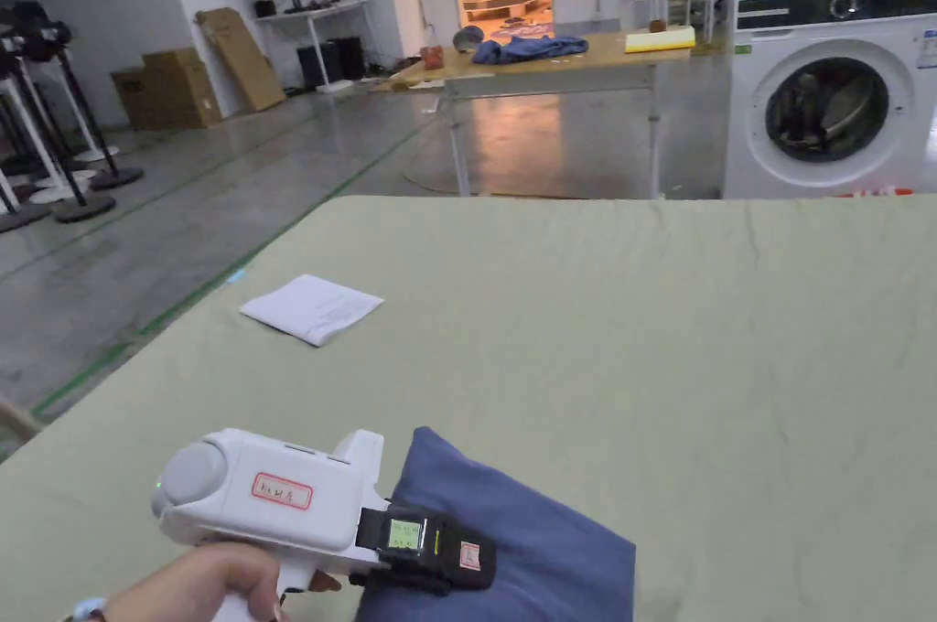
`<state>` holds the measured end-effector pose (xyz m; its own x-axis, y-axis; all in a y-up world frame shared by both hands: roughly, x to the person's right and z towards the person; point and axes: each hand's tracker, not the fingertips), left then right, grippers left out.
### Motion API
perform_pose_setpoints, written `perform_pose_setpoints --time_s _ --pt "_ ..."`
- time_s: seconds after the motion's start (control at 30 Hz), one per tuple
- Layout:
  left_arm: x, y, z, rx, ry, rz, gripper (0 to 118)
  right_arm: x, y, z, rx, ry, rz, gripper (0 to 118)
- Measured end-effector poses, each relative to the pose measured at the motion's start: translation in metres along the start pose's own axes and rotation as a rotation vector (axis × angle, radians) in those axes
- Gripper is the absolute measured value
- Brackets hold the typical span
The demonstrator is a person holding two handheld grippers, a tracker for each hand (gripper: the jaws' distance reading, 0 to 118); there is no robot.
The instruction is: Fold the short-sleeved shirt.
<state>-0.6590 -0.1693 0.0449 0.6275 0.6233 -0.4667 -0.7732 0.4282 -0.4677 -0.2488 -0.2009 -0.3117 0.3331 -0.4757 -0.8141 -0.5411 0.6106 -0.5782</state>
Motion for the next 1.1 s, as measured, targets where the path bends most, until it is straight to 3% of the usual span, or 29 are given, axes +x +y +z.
perform_pose_setpoints --time_s 0.13,0.23,0.33,0.37,0.43,0.47,0.6,0.7,0.8,0.87,0.9,1.0,1.07,1.1 --pt "-0.057 0.021 0.075 0.012 0.267 0.034 8 -0.005 -0.003 0.018 0.03 -0.039 -0.027 0" --pt "-0.104 0.032 0.115 -0.006 0.411 0.088 8 -0.003 -0.003 0.022 0.027 -0.077 -0.007 0" --pt "-0.134 0.038 0.131 -0.029 0.511 0.053 12 -0.006 0.0 0.02 0.022 -0.125 0.007 0" --pt "-0.14 0.039 0.133 -0.034 0.549 0.057 22 -0.003 0.002 0.019 0.018 -0.124 0.005 0" --pt "-0.152 0.038 0.131 -0.026 0.703 -0.008 70 -0.004 0.004 0.017 0.009 -0.132 0.006 0" --pt "-0.155 0.036 0.13 -0.021 0.767 -0.058 82 -0.005 0.004 0.015 0.008 -0.135 0.008 0" --pt "-0.161 0.03 0.136 0.006 0.929 -0.143 85 -0.011 0.006 0.01 0.01 -0.143 0.024 0" --pt "-0.157 0.023 0.145 0.081 0.859 -0.083 85 -0.006 0.007 0.009 0.01 -0.139 0.025 0" --pt "-0.139 0.012 0.148 0.194 0.882 -0.125 85 -0.006 0.008 0.008 0.008 -0.134 0.029 0" --pt "-0.117 0.003 0.147 0.266 0.793 -0.091 78 -0.006 0.01 0.008 0.011 -0.127 0.033 0" --pt "-0.103 -0.004 0.142 0.303 0.73 -0.099 62 -0.005 0.011 0.009 0.016 -0.123 0.033 0" --pt "-0.049 -0.026 0.1 0.374 0.764 -0.209 1 -0.002 0.014 0.011 0.04 -0.092 0.033 0" --pt "-0.009 -0.04 0.07 0.434 0.74 -0.215 0 -0.004 0.019 0.011 0.038 -0.095 0.033 0" --pt "0.012 -0.049 0.052 0.451 0.639 -0.204 0 -0.005 0.022 0.012 0.037 -0.098 0.037 0"
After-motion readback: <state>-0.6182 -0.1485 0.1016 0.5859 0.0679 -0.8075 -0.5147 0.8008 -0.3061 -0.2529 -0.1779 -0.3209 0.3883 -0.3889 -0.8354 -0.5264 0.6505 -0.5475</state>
